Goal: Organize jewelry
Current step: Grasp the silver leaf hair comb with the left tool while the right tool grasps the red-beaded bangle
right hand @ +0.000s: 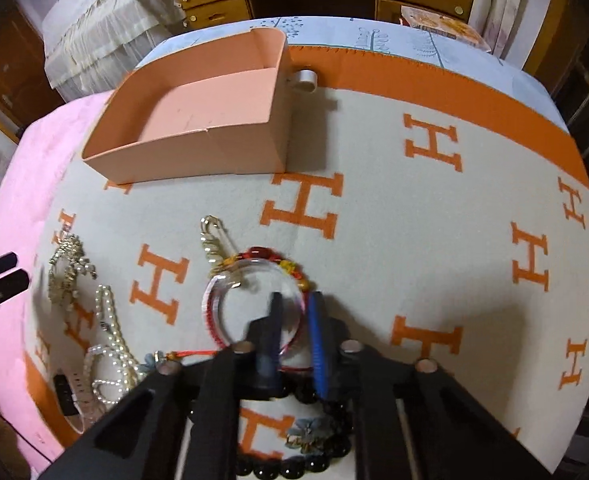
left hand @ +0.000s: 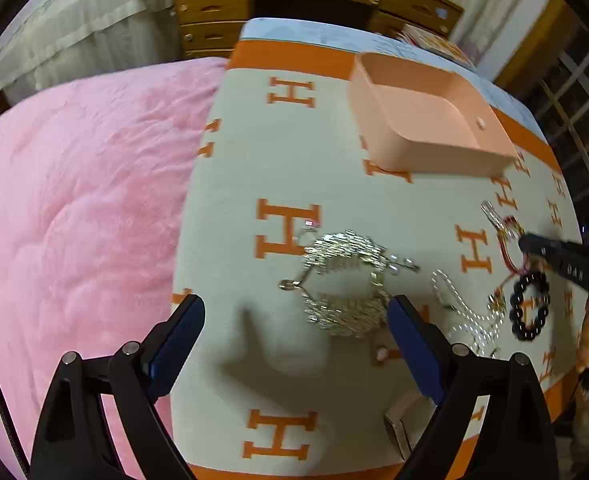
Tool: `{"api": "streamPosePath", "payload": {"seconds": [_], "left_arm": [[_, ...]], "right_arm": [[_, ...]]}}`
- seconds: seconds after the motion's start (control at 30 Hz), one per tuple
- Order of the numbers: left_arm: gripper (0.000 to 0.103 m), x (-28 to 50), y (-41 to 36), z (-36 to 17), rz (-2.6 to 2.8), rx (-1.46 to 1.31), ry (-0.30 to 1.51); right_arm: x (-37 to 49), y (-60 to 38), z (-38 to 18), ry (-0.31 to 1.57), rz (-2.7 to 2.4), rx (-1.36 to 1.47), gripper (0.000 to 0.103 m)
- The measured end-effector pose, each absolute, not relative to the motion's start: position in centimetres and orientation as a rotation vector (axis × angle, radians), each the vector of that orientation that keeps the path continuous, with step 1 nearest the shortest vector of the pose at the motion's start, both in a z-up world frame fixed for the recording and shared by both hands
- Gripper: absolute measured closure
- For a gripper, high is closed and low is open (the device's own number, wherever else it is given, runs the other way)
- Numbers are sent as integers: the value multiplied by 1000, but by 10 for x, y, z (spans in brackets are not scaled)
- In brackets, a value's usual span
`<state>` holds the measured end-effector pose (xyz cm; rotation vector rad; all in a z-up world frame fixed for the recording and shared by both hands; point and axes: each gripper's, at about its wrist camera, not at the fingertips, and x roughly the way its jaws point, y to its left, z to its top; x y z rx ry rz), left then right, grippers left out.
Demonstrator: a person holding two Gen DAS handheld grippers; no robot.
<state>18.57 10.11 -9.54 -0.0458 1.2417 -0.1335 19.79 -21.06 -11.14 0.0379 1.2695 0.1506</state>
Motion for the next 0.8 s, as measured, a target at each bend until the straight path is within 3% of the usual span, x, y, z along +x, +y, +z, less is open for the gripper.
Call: {"api": "streamPosePath", "payload": {"seconds": [0.2,0.27,0.37,0.53,0.67,0.8], "left_arm": [[15,193,69,-94,-164,63,1277],[31,200,60,-97,-169,79,1301],[43,209,50,-105,-172,80,1345],[50,217,35,-112,-166,102,1374],[69,216,28,-119,-166,131,1407],[76,215,21,-124,-166,163,1435]], "right_arm": [[189,-230,-106,1272,193,198,96],[184,-234,-100,1259,207,225,96],[178,-237,-90,1234,228,243,96],[165,-238,-76,1198,243,247,96],[161,-241,-70,1183,252,256,96],[160,-240,-65,1171,263,258,96]]}}
